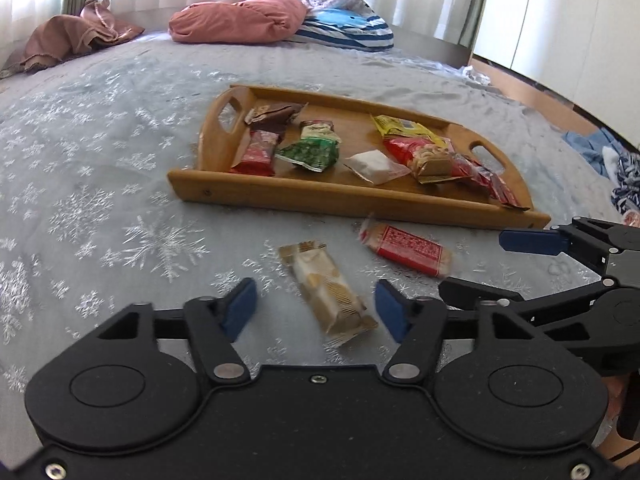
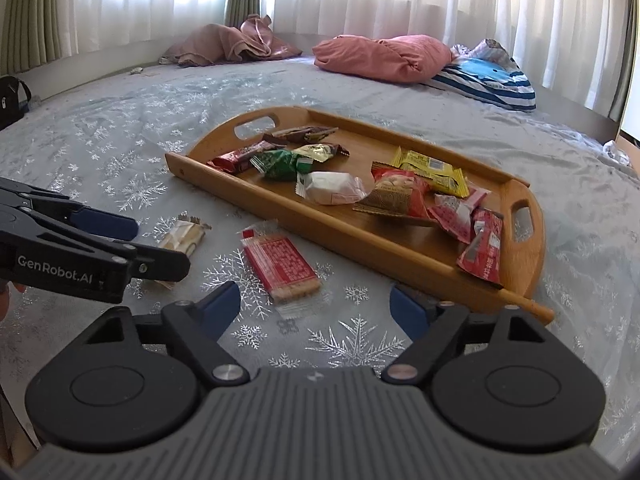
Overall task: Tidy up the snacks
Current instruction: 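Close the left gripper on the cream wafer bar while the right closes on the red-white packet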
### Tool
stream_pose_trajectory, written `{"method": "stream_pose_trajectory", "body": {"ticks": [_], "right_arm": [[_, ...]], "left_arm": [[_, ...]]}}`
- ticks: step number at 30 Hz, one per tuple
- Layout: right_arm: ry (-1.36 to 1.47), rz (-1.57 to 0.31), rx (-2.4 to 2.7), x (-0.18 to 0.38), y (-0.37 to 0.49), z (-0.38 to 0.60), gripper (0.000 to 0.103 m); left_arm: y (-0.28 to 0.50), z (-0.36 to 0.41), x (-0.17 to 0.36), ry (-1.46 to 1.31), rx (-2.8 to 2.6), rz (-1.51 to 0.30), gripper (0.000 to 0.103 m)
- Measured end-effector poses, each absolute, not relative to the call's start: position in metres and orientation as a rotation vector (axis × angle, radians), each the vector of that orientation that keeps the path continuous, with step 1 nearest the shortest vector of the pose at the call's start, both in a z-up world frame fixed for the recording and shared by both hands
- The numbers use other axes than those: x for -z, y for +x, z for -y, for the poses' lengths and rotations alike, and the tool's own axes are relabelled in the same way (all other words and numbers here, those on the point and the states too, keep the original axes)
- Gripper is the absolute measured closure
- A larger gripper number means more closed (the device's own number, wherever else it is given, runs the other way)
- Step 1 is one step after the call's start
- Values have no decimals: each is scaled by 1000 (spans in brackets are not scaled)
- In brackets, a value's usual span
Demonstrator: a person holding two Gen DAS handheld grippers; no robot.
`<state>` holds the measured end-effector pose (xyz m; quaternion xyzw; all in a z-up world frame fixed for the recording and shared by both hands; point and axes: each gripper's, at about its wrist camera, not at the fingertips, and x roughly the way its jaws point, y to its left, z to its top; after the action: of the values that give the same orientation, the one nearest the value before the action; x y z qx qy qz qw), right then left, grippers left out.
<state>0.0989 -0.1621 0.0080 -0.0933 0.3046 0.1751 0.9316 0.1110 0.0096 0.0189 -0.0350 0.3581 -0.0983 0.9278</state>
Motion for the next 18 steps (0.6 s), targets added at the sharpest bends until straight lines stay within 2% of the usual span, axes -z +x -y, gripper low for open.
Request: {"method": "stream_pose_trajectory", "body": {"ticks": [4, 7, 8, 9, 18], "right_arm": [[-175, -631, -358, -7, 102, 162, 17], [-154, -643, -361, -5, 109, 162, 17], [-150, -649, -361, -4, 112, 161, 17], [-146, -653, -361, -4, 114, 160, 17], [-158, -696, -387, 2, 140, 139, 26]], "left_arm": [[117, -2, -17, -50, 169, -738, 53], [121, 1, -17, -41, 149, -742, 68], [122, 1, -18, -43, 143, -746, 78], [123, 0, -18, -47, 141, -750, 82], [125, -9, -23, -81, 142, -757, 82]]}}
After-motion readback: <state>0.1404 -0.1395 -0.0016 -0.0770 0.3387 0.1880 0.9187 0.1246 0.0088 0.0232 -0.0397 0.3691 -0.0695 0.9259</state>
